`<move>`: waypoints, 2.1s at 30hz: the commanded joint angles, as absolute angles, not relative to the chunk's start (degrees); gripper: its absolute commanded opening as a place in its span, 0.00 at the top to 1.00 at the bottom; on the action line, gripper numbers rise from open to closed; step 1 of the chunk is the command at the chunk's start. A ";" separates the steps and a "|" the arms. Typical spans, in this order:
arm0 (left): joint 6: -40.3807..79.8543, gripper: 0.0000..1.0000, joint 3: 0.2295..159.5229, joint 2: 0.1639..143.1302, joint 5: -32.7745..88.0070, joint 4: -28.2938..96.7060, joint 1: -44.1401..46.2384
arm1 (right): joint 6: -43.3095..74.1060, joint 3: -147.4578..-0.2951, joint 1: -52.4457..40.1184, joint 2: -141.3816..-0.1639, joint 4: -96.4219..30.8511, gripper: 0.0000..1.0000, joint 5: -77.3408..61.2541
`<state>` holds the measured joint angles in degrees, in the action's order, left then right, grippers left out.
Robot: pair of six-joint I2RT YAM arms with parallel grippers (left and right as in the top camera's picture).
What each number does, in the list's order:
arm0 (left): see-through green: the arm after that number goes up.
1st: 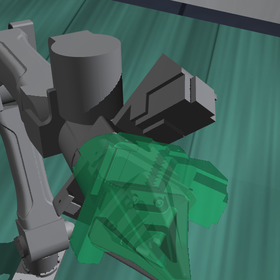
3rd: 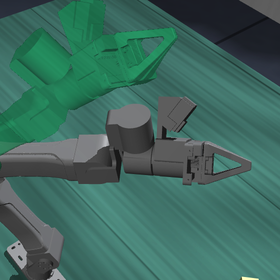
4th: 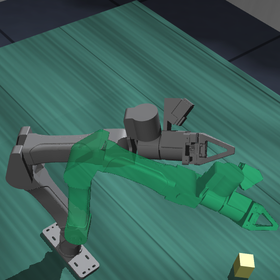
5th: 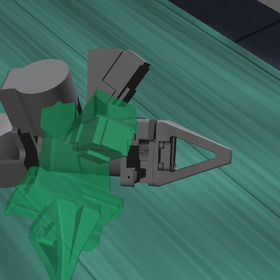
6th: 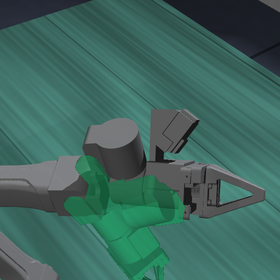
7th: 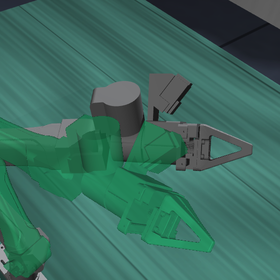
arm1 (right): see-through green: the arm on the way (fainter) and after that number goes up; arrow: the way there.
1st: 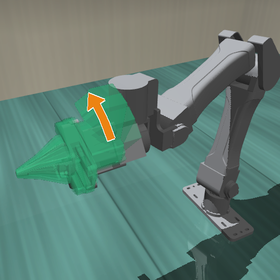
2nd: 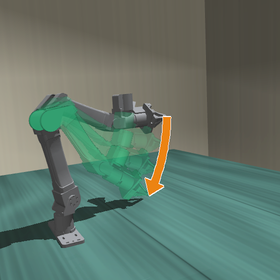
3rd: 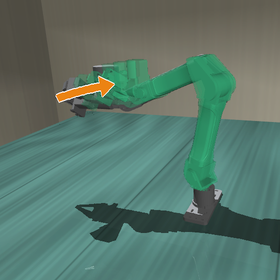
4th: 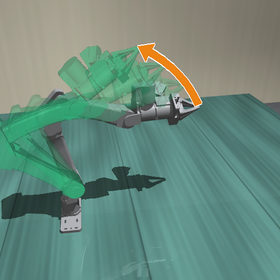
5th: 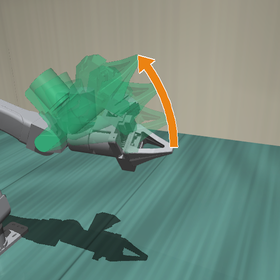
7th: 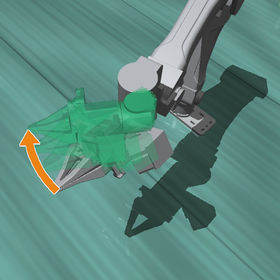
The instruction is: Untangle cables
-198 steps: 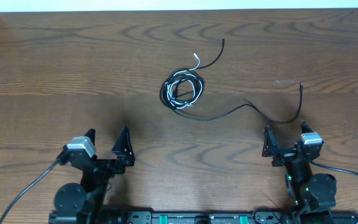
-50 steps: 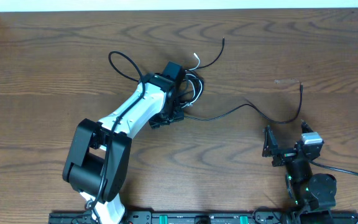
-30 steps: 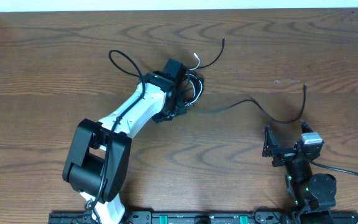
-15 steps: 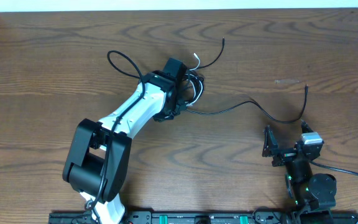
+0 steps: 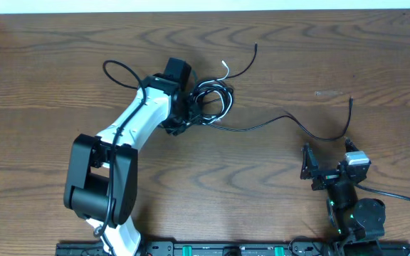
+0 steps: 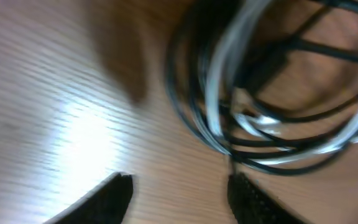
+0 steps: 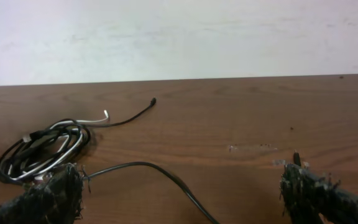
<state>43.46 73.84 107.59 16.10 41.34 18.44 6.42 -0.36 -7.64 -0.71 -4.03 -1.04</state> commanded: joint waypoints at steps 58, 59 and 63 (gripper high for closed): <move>51.37 0.40 72.31 109.60 6.37 38.83 30.35 | 5.69 -0.30 -7.49 -0.45 -4.32 0.01 -0.56; 51.40 0.40 72.31 110.34 6.37 38.50 30.35 | 5.69 -0.32 -7.49 -0.45 -4.32 0.01 -0.56; 51.31 0.80 72.31 111.98 6.37 37.50 30.35 | 5.69 -0.32 -7.49 -0.45 -4.32 0.01 -0.56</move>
<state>51.22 72.55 111.28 7.31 37.63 30.44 6.42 -0.36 -7.64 -0.71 -4.03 -1.04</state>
